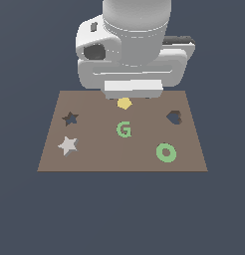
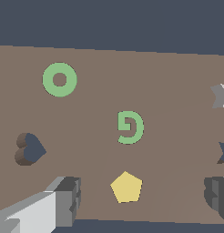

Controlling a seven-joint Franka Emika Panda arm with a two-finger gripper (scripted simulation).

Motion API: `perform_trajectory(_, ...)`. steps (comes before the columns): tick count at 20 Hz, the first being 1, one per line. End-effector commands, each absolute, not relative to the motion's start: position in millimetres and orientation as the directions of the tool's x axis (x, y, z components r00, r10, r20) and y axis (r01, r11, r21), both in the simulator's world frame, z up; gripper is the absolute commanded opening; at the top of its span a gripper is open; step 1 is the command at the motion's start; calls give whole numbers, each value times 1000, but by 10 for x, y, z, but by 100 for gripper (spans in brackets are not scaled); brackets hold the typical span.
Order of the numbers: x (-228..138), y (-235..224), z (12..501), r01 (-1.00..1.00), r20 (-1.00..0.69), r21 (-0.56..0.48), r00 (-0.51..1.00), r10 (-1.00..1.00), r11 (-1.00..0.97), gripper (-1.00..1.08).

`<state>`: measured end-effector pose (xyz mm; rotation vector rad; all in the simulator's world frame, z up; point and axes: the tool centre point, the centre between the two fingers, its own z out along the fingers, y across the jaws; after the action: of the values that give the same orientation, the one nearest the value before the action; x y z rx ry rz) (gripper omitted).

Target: Insert a designated object into the corresponding slot on a board.

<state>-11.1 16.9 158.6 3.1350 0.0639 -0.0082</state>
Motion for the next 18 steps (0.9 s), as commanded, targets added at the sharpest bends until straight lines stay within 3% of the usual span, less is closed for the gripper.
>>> perform_trajectory(1, -111, 169, 1586, 41, -5, 6, 999, 41, -999, 100)
perform_trajectory(10, 25, 11, 1468, -15, -5, 6, 1000, -15, -1000, 100)
perform_trajectory(18, 333, -427, 1169, -157, -2, 7, 988, -157, -988, 100)
